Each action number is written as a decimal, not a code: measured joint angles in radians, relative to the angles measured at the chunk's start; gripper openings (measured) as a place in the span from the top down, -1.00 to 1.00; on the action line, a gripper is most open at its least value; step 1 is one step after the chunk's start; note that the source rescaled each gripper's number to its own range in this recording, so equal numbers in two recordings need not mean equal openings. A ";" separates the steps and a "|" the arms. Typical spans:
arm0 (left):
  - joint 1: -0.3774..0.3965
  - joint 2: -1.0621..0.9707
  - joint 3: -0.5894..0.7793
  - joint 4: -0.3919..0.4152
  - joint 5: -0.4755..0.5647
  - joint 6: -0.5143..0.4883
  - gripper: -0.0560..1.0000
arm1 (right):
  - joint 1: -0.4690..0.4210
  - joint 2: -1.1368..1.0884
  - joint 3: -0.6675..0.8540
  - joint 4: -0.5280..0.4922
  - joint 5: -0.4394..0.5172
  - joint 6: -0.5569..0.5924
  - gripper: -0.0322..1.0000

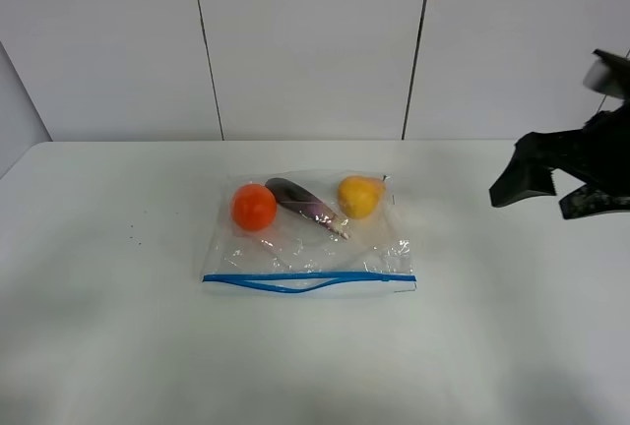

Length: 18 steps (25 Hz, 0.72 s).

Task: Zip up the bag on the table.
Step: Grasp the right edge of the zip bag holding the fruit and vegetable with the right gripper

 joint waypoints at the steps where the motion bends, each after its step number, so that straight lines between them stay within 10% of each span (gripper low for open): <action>1: 0.000 0.000 0.000 0.000 0.000 0.000 -1.00 | 0.000 0.056 -0.010 0.025 -0.012 -0.029 -0.83; 18: 0.000 0.000 0.000 0.000 0.000 0.000 -1.00 | -0.021 0.599 -0.079 0.482 -0.146 -0.585 -0.82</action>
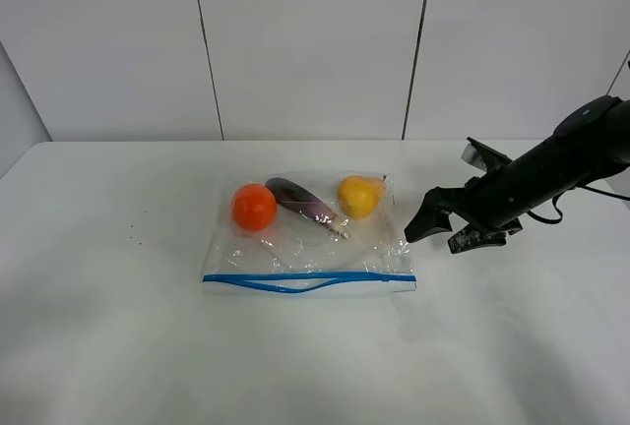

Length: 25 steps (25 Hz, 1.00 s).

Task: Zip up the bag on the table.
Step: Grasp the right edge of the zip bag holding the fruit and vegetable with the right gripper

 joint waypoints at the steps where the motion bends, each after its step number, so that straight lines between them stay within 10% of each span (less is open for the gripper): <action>1: 0.000 0.000 0.000 0.000 0.000 0.000 -1.00 | -0.010 0.025 -0.016 0.024 0.015 -0.022 -0.82; 25: 0.000 0.000 0.000 0.000 0.000 0.000 -1.00 | -0.043 0.261 -0.050 0.343 0.202 -0.373 -0.78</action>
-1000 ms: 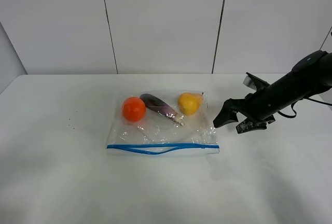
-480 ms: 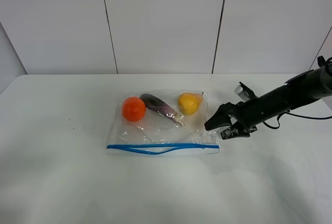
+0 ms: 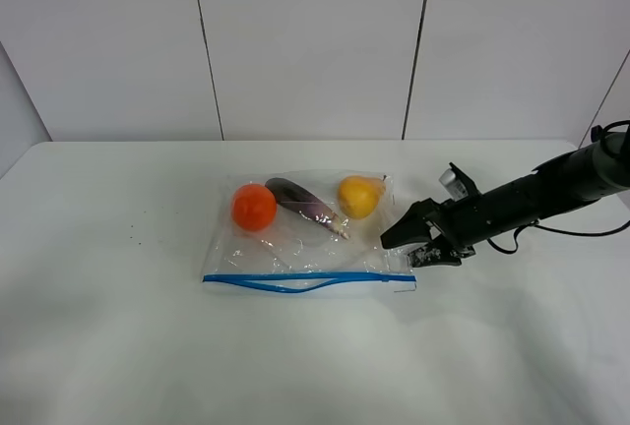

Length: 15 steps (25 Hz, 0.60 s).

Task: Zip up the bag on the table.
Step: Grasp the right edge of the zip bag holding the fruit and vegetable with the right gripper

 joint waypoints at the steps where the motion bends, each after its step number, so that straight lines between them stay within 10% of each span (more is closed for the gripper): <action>1: 0.000 0.000 0.000 0.000 0.000 0.000 -1.00 | 0.000 0.009 0.000 0.008 0.006 -0.003 -0.77; 15: 0.000 0.000 0.000 0.000 0.000 0.000 -1.00 | 0.000 0.036 -0.001 0.038 0.040 -0.025 -0.58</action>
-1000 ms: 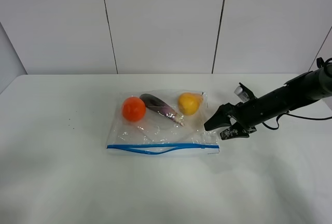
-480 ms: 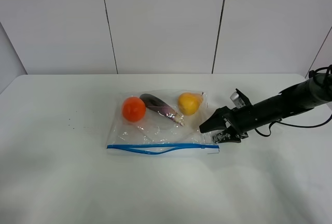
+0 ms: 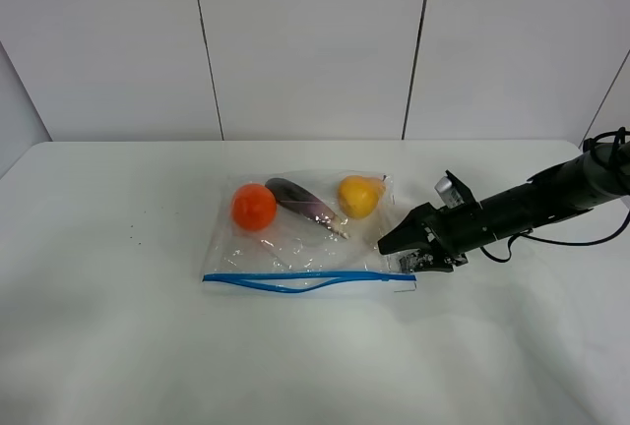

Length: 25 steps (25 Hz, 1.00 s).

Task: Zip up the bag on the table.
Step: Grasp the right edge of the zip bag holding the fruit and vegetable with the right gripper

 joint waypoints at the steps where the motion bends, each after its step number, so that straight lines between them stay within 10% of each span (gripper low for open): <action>1: 0.000 0.000 0.000 0.000 0.000 0.000 -1.00 | 0.000 0.000 0.000 0.000 0.000 0.000 -0.58; 20: 0.000 0.000 0.000 0.000 0.000 0.000 -1.00 | 0.000 0.029 0.000 0.035 0.004 -0.009 -0.40; 25: 0.000 0.000 0.000 0.000 0.000 0.000 -1.00 | 0.000 0.029 0.000 0.025 0.007 -0.012 0.41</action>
